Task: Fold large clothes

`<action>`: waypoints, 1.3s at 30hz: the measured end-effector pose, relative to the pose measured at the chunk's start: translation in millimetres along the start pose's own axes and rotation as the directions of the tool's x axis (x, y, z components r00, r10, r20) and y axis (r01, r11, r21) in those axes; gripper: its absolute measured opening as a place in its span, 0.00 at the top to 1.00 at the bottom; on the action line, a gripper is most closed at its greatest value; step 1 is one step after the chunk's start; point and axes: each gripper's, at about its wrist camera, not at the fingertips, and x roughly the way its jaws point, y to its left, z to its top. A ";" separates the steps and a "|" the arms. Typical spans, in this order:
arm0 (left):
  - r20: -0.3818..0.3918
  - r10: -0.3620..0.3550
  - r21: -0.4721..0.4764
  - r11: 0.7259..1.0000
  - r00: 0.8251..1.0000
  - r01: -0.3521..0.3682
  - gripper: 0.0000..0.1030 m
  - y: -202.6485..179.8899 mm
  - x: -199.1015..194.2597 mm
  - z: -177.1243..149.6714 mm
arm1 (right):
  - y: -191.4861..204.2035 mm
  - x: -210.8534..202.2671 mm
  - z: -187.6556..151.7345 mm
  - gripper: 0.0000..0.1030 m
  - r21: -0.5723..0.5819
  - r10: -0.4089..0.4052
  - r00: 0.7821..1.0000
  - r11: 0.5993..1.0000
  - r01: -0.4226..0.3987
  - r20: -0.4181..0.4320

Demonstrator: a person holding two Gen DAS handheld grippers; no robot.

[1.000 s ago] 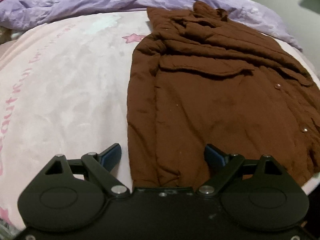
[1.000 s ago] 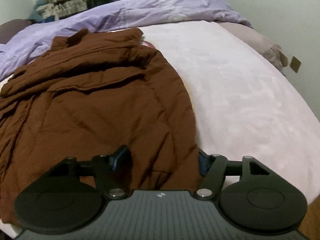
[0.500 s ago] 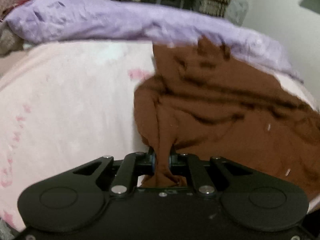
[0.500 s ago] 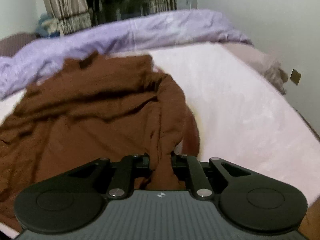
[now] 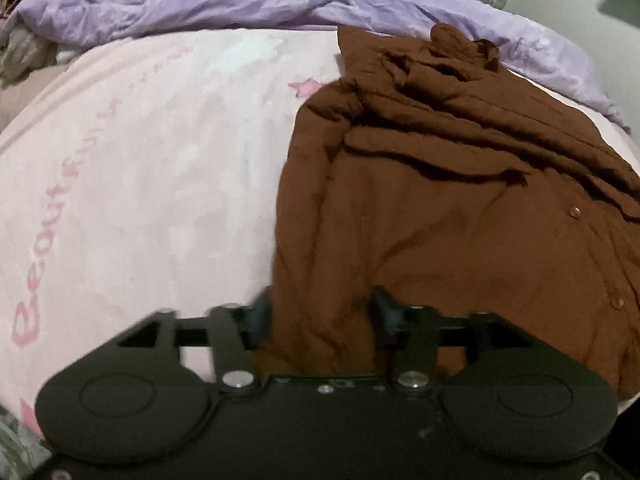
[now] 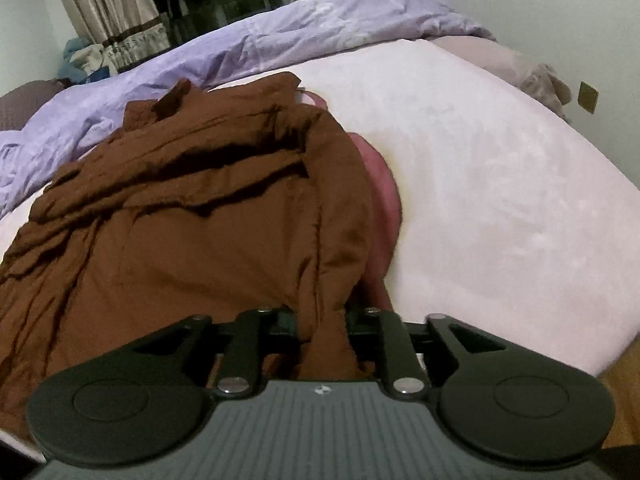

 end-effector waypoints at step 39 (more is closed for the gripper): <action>0.314 -0.030 -0.034 0.999 0.949 0.043 0.63 -19.1 24.1 225.2 | 8.7 78.2 223.7 0.69 0.121 0.061 0.971 0.988 -0.090 0.229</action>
